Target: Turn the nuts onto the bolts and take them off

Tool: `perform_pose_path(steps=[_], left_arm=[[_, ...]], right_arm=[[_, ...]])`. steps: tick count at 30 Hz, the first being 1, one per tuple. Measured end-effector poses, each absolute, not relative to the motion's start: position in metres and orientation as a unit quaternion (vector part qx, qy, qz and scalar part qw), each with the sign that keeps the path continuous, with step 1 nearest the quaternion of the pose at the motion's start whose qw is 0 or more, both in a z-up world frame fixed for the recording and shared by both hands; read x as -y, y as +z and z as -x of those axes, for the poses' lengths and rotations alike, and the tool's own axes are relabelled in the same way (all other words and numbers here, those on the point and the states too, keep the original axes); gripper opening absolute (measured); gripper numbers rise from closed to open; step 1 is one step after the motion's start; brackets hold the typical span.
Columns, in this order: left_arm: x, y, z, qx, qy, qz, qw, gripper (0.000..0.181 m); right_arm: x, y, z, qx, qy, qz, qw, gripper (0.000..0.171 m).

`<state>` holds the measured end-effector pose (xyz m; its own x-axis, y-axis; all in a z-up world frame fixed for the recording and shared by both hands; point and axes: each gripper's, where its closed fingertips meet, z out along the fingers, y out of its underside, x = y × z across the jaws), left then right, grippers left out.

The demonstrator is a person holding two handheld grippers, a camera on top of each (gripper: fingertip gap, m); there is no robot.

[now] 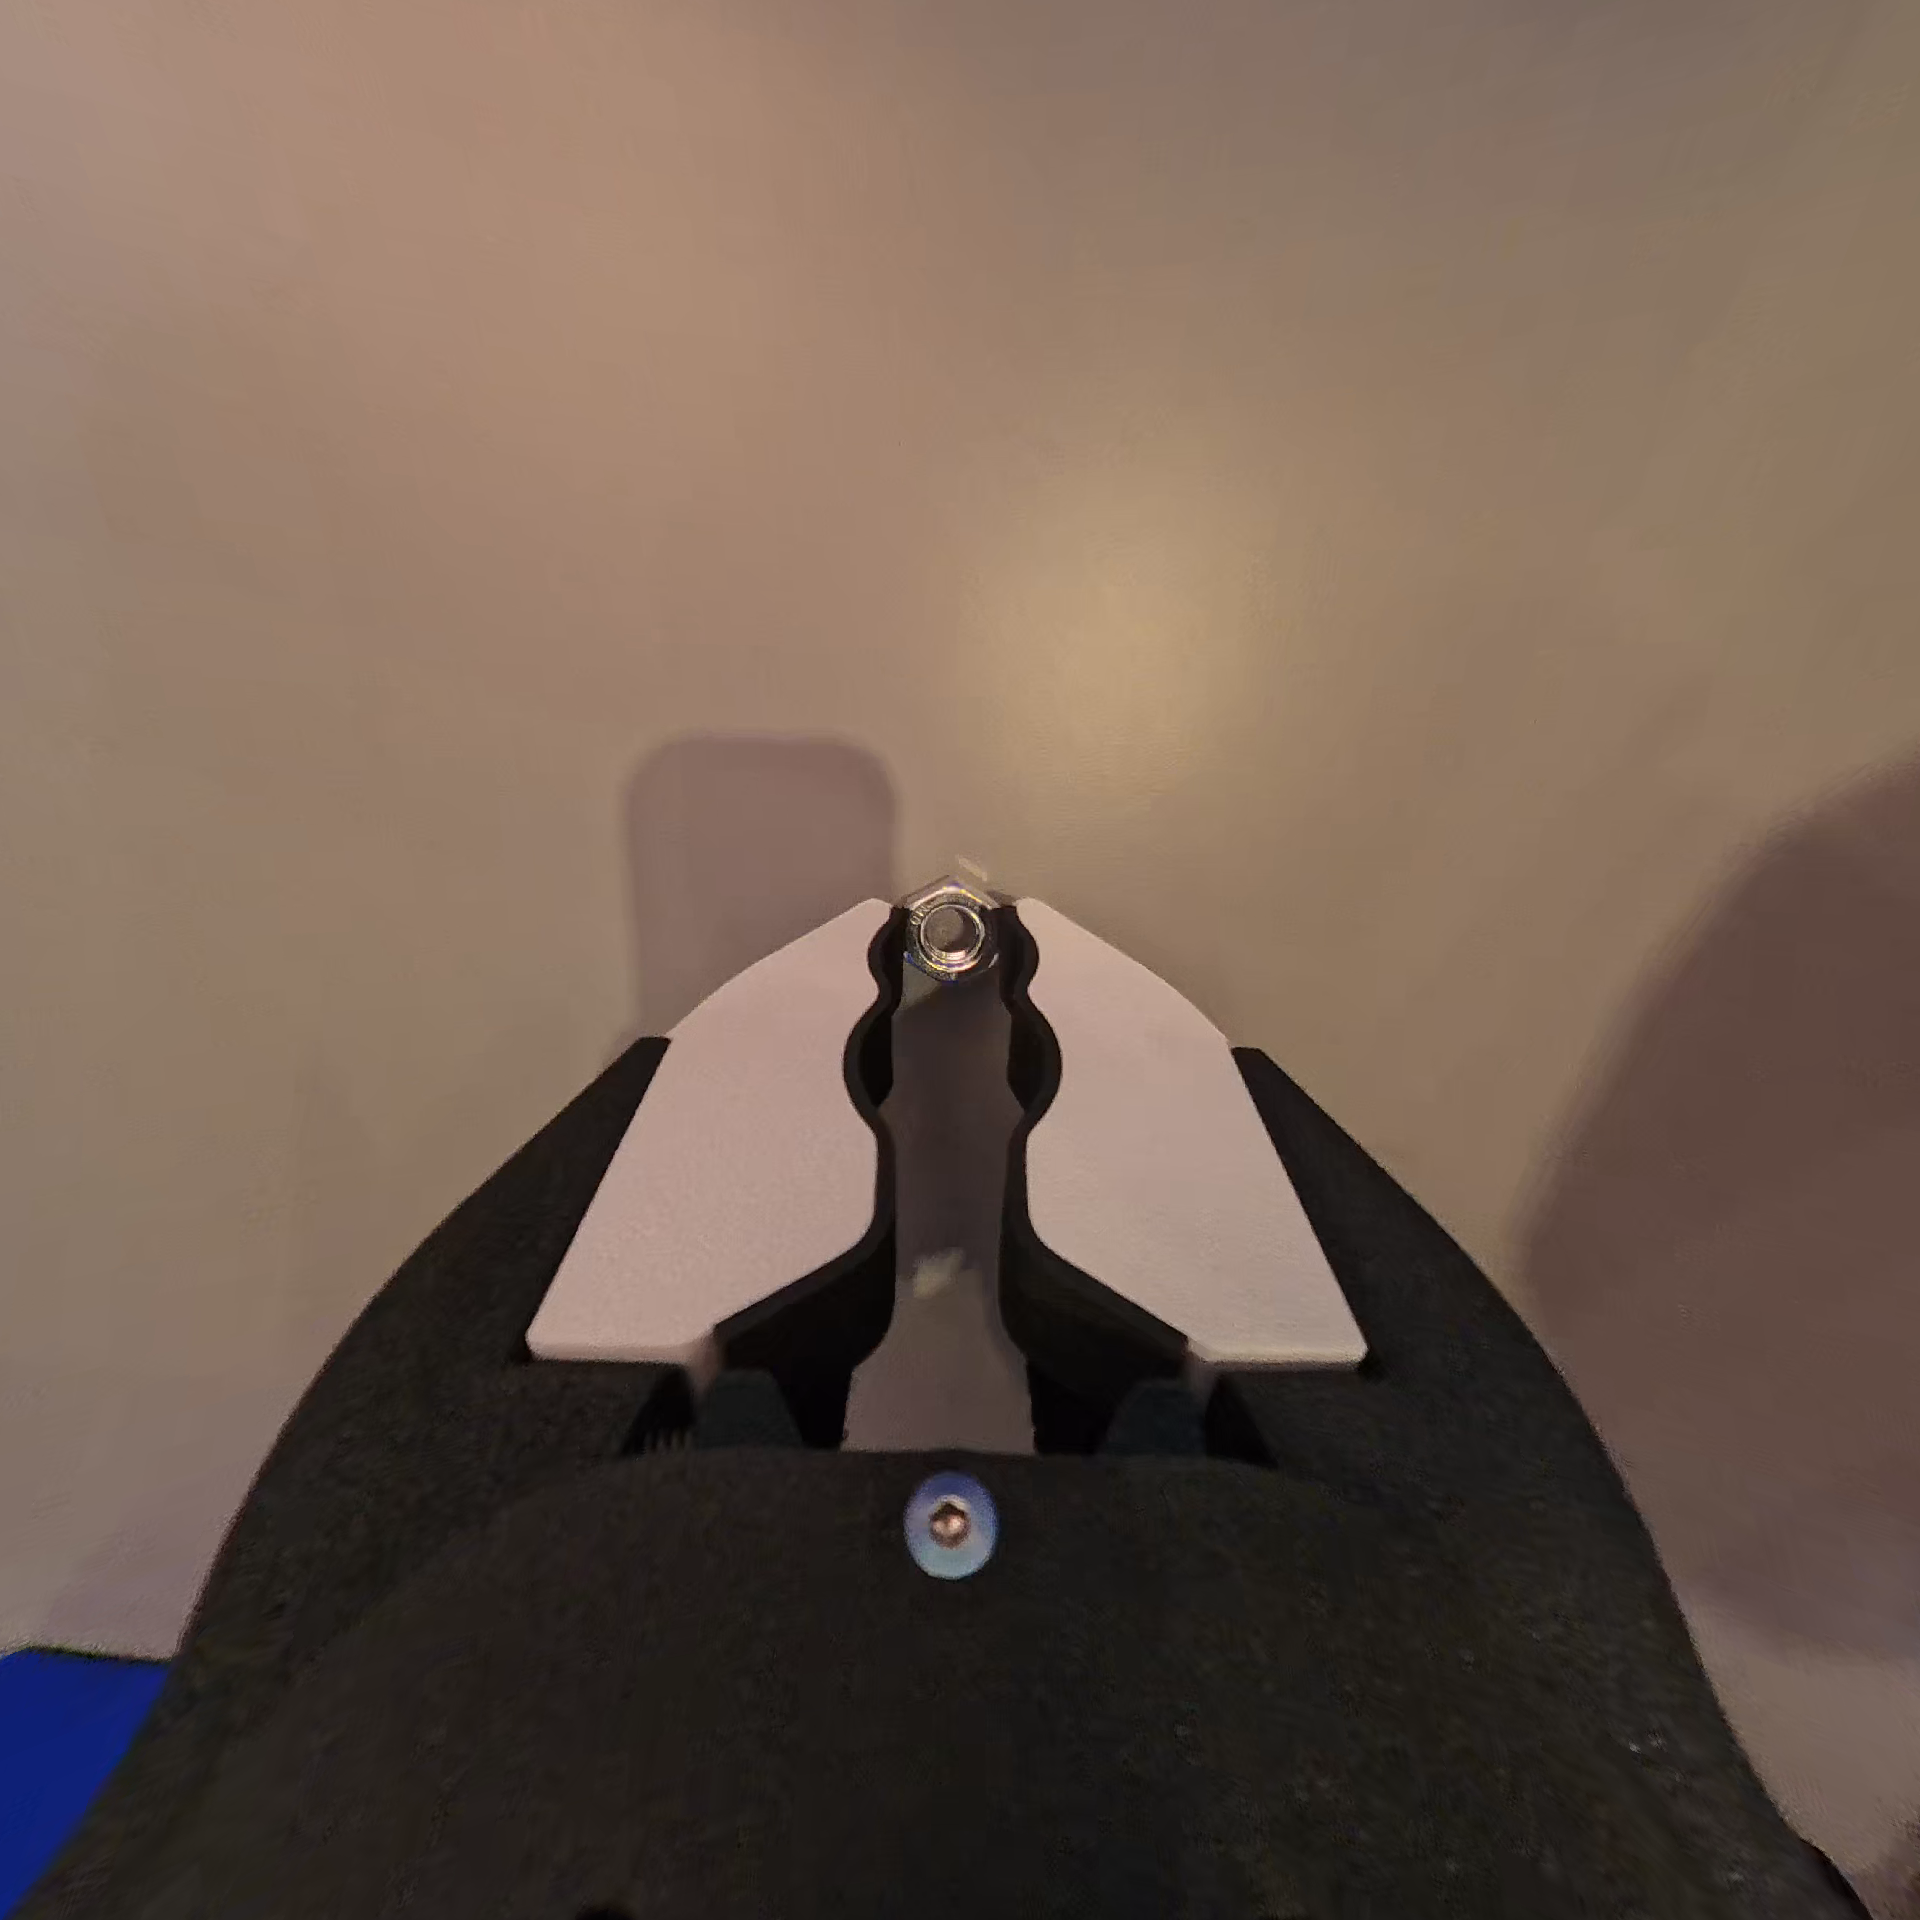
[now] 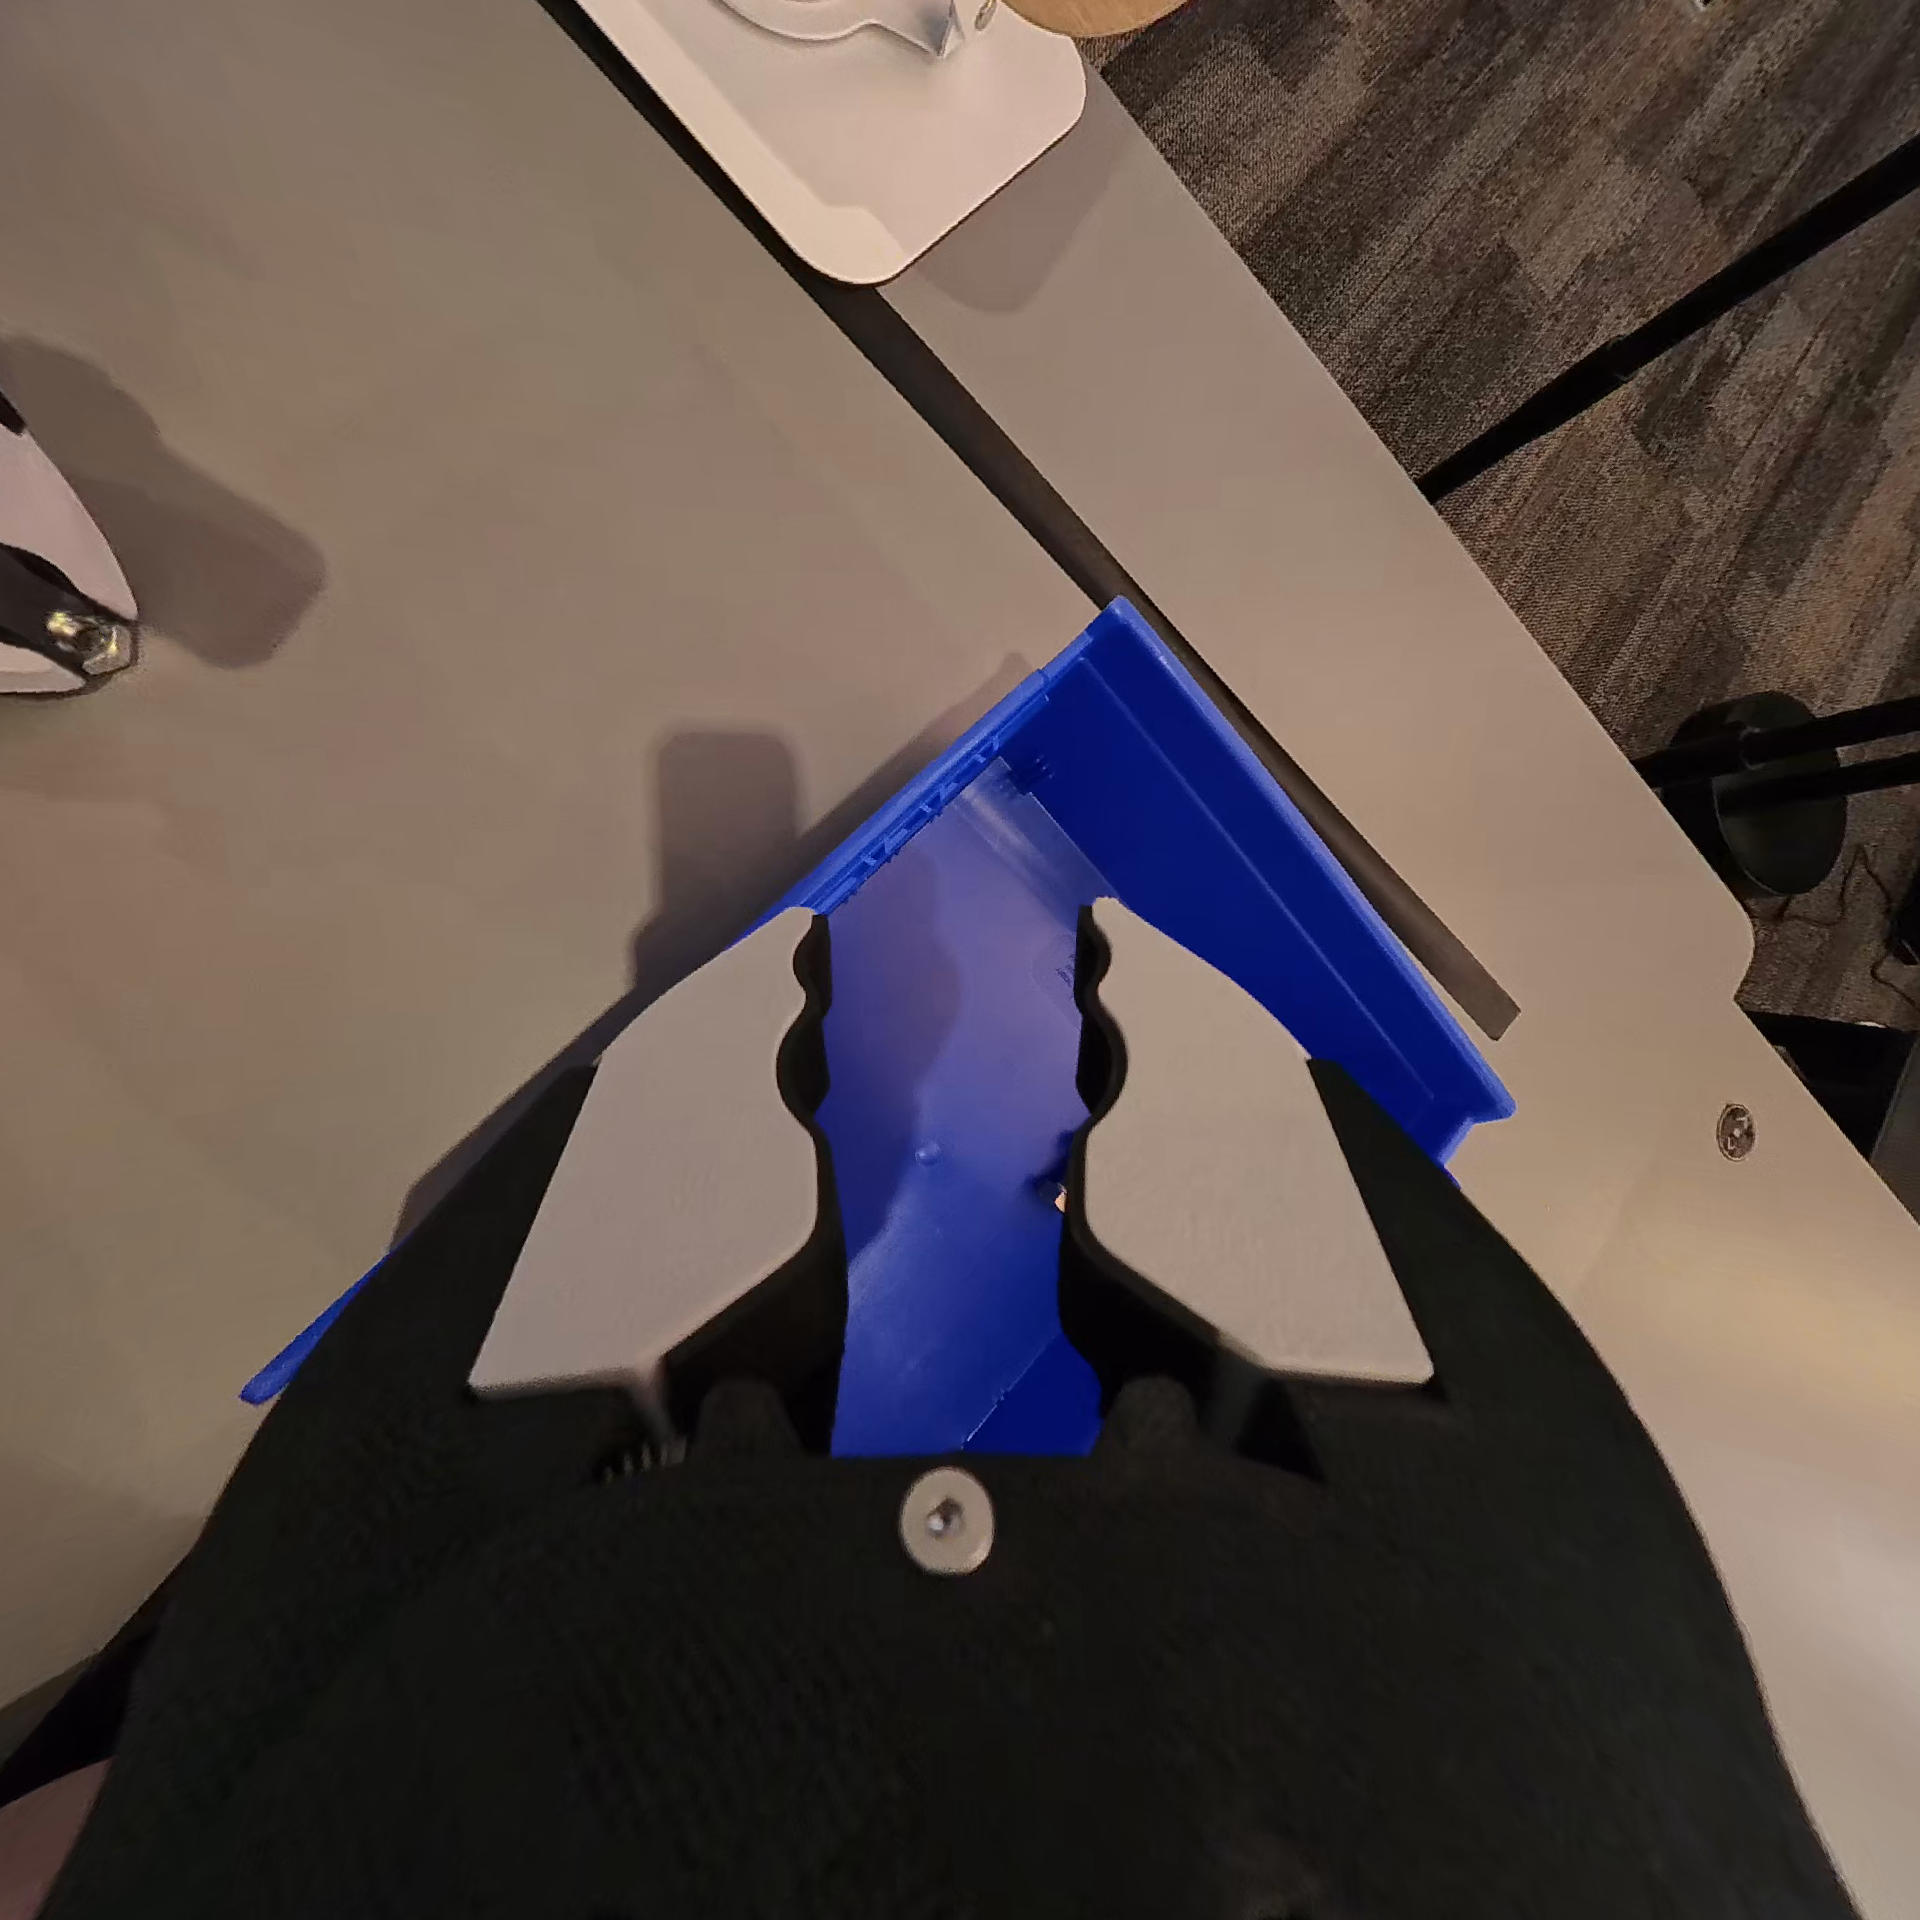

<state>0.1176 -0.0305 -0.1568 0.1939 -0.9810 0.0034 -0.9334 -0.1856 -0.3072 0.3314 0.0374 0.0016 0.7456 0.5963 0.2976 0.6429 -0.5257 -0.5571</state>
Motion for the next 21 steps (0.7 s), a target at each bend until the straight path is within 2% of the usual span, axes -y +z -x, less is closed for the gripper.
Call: perform_pose_path(steps=[1,3,5,9,12,15,18,21], left_arm=[[0.032,-0.159,-0.117,-0.627,-0.101,0.765,0.110,0.018],[0.030,-0.157,-0.117,-0.621,-0.099,0.770,0.110,0.037],[0.025,-0.136,-0.115,-0.615,-0.108,0.770,0.135,0.033],[-0.018,-0.041,-0.064,-0.592,-0.080,0.762,0.251,0.036],[-0.052,0.008,0.014,-0.599,-0.029,0.748,0.283,0.034],[-0.076,0.004,0.090,-0.600,0.017,0.757,0.258,0.029],[-0.082,-0.032,0.126,-0.605,-0.006,0.767,0.214,0.029],[-0.084,-0.077,0.148,-0.645,0.035,0.748,0.157,0.031]], right_arm=[[-0.037,0.002,-0.332,0.355,-0.034,0.872,0.334,0.046],[-0.036,0.004,-0.334,0.354,-0.032,0.872,0.337,0.046],[-0.034,0.006,-0.338,0.347,-0.029,0.872,0.343,0.046],[-0.032,0.014,-0.348,0.332,-0.029,0.873,0.357,0.046],[-0.032,0.019,-0.348,0.328,-0.026,0.870,0.368,0.046],[-0.031,0.019,-0.345,0.332,-0.030,0.869,0.365,0.046],[-0.032,0.015,-0.343,0.336,-0.043,0.872,0.354,0.046],[-0.034,0.009,-0.338,0.341,-0.048,0.874,0.342,0.046]])
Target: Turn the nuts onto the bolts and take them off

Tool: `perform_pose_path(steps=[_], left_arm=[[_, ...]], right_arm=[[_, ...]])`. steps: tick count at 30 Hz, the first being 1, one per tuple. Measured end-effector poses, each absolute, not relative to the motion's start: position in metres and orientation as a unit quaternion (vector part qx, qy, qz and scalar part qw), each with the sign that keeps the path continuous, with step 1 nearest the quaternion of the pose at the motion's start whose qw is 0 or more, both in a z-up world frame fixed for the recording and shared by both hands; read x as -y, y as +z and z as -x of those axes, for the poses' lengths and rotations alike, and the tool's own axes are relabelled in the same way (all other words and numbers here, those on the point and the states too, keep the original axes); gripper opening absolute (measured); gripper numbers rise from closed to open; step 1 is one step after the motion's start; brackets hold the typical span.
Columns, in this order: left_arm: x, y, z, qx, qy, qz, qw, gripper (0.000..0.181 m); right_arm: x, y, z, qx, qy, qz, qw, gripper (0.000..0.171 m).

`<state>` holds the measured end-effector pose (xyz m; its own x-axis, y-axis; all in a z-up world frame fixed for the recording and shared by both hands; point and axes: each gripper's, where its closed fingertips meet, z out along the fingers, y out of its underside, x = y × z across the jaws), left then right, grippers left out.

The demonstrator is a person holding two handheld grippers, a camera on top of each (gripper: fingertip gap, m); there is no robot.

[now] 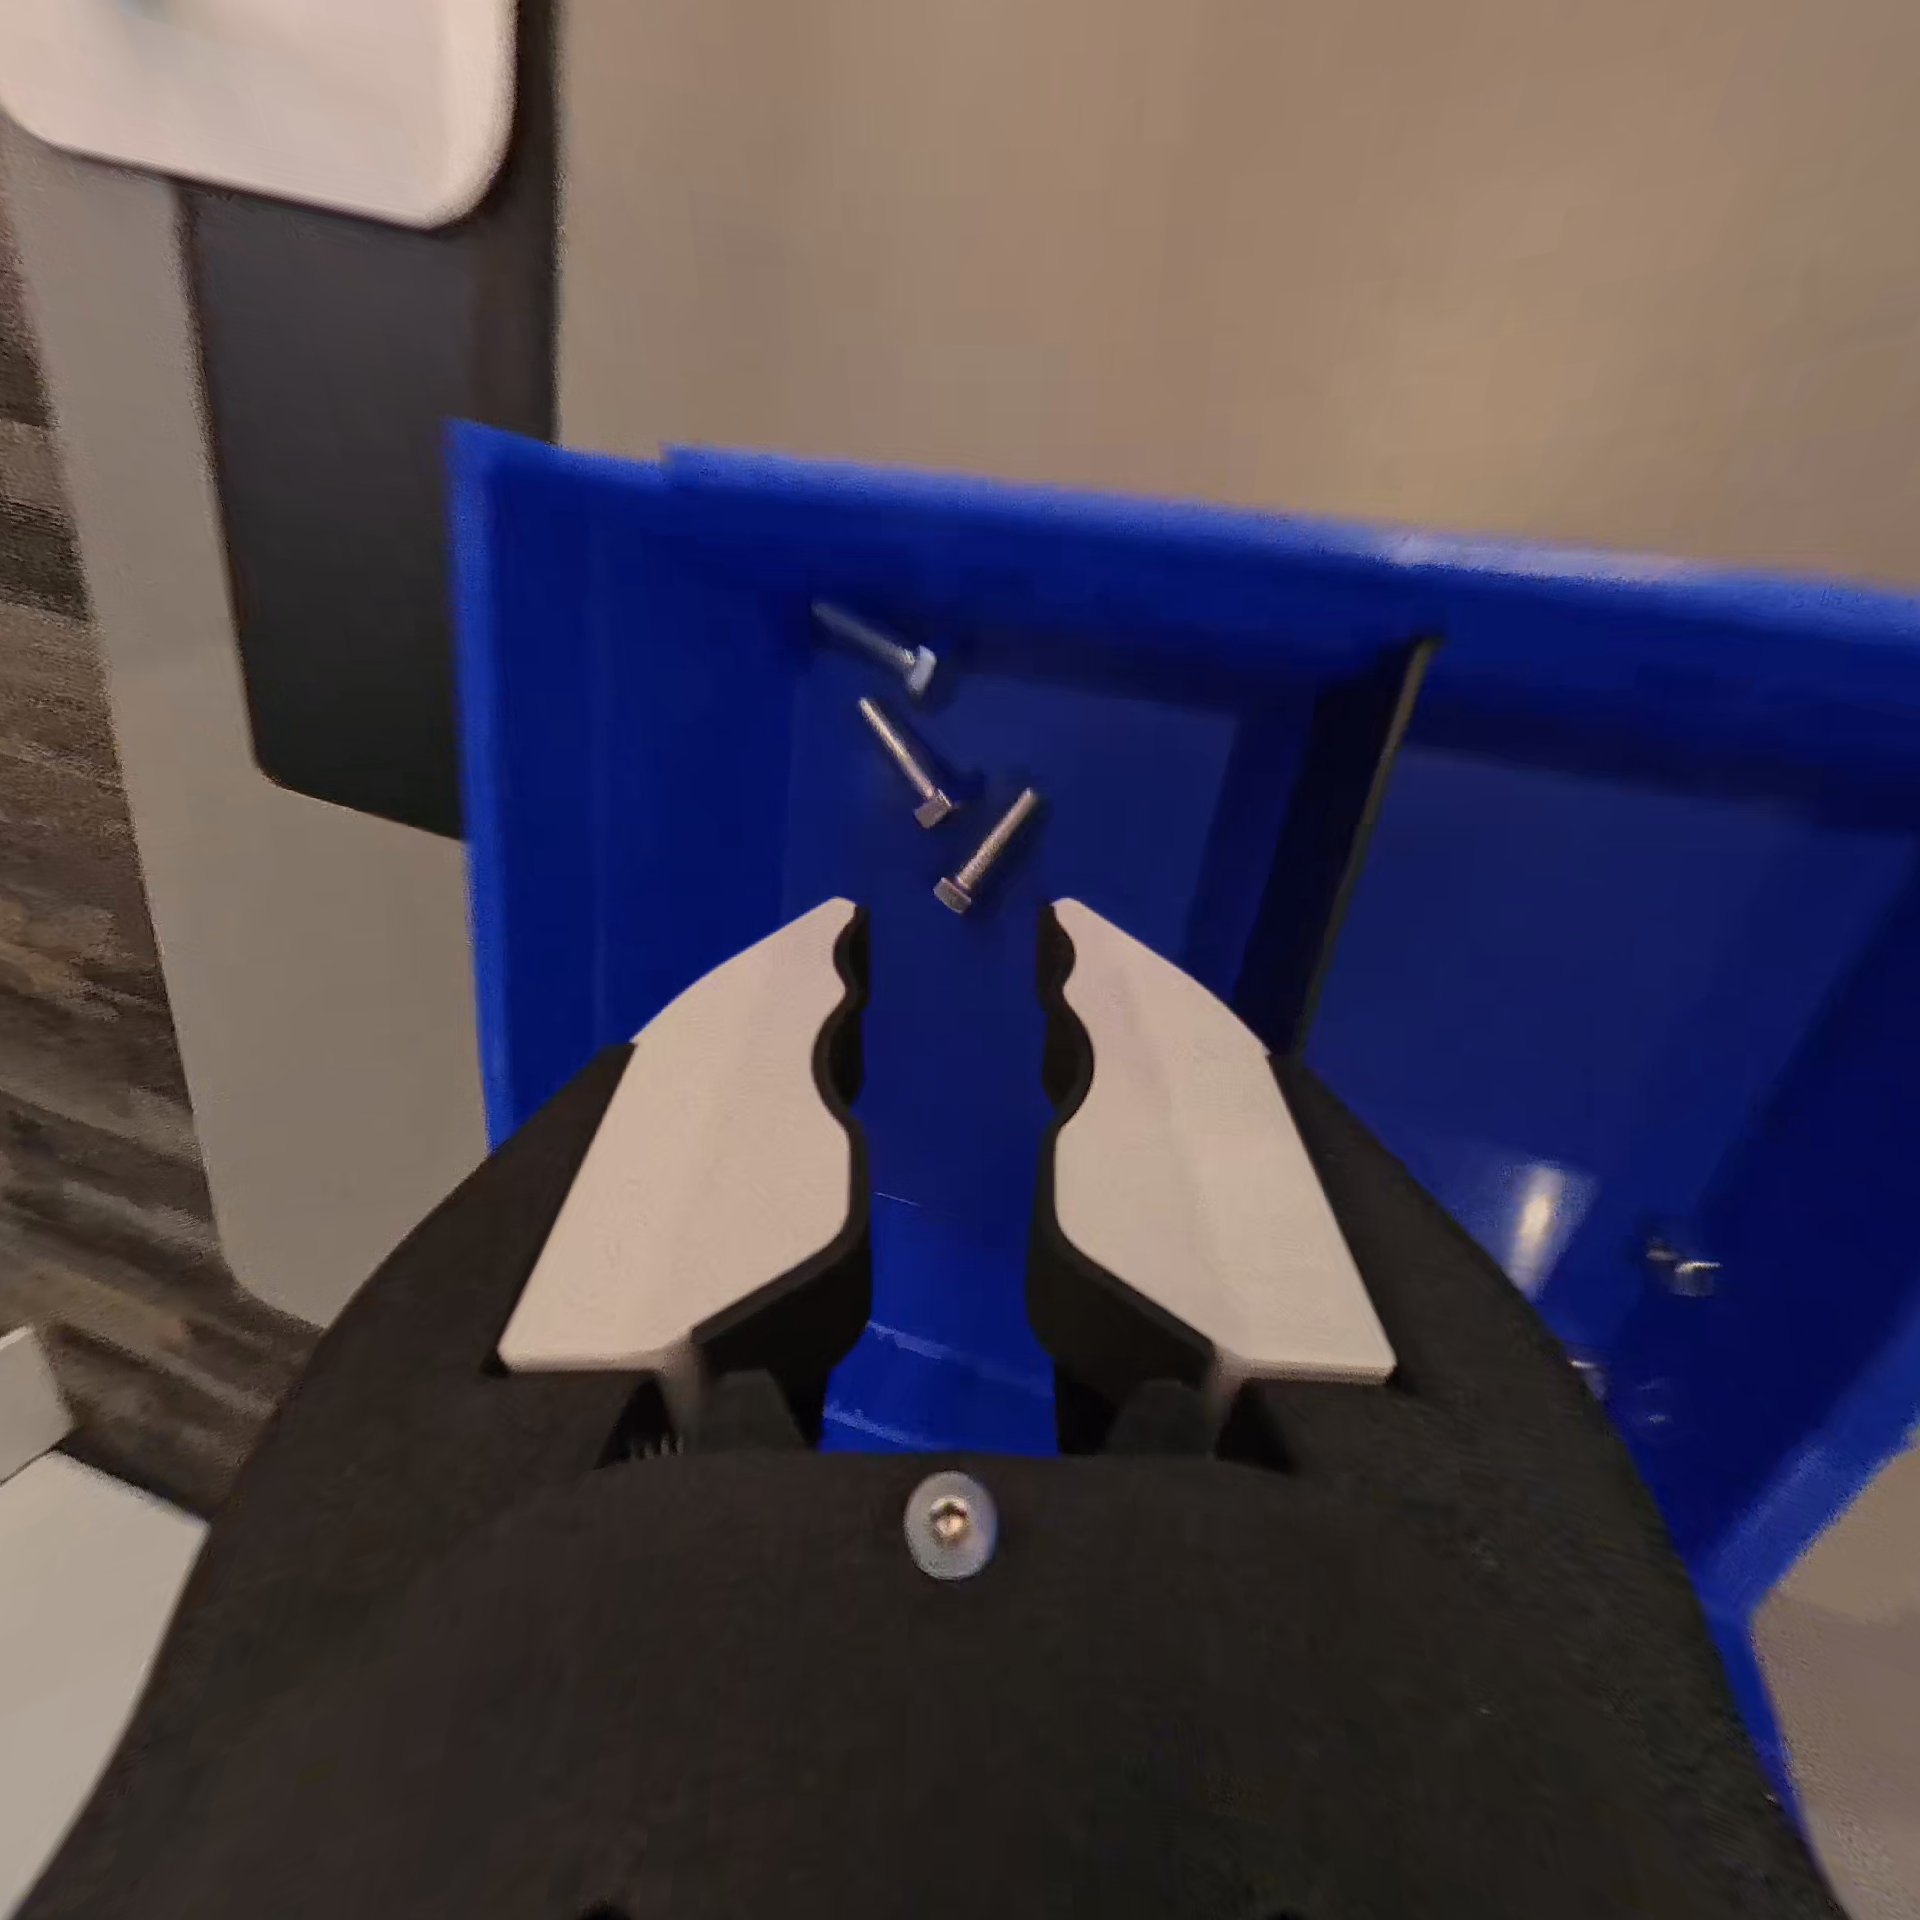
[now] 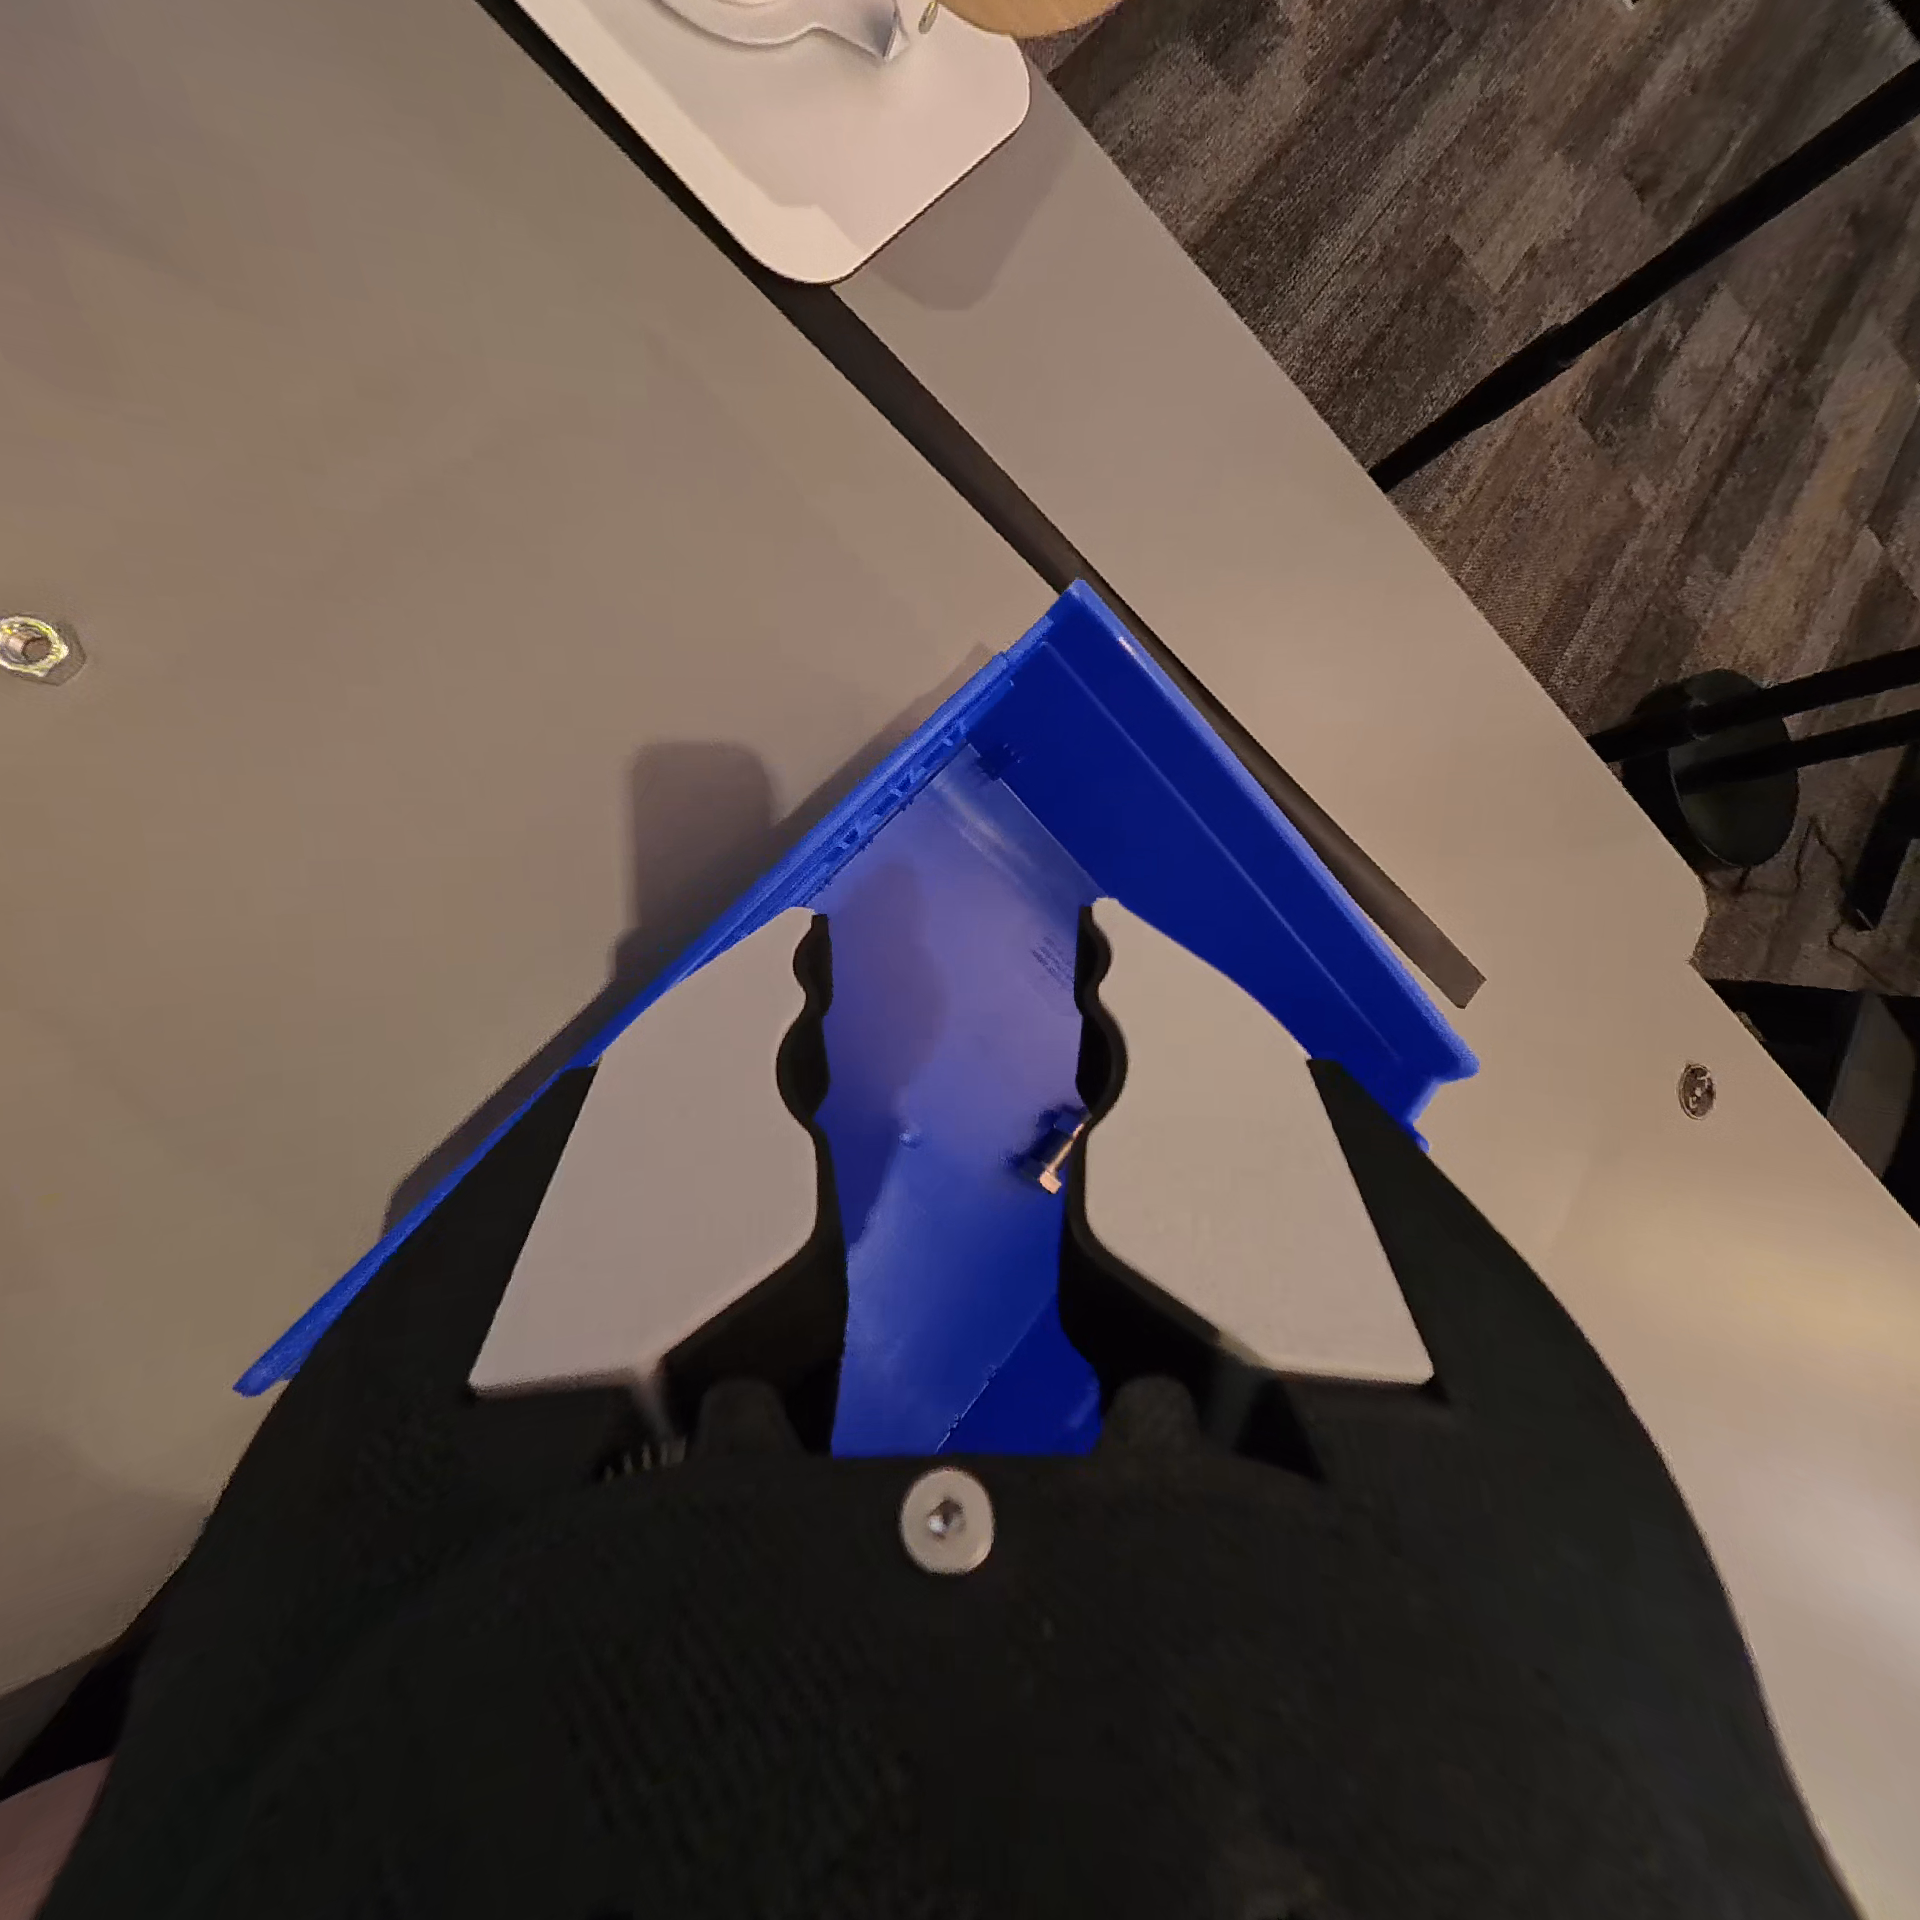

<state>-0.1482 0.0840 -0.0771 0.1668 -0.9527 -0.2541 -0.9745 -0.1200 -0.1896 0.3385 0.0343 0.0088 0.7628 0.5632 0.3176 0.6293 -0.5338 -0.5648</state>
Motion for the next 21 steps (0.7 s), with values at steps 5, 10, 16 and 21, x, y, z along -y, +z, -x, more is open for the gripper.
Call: perform_pose_path(steps=[5,10,16,21], left_arm=[[-0.085,-0.118,0.147,-0.703,0.046,0.699,0.127,0.031],[-0.091,-0.137,0.154,-0.722,0.031,0.687,0.084,0.031],[-0.093,-0.152,0.165,-0.718,0.012,0.695,0.034,0.027],[-0.091,-0.153,0.166,-0.698,-0.003,0.715,0.037,0.017]], right_arm=[[-0.039,-0.004,-0.336,0.345,-0.064,0.882,0.315,0.046],[-0.043,-0.014,-0.334,0.346,-0.070,0.888,0.296,0.047],[-0.046,-0.025,-0.334,0.350,-0.079,0.893,0.271,0.047],[-0.047,-0.027,-0.332,0.353,-0.076,0.893,0.269,0.047]])
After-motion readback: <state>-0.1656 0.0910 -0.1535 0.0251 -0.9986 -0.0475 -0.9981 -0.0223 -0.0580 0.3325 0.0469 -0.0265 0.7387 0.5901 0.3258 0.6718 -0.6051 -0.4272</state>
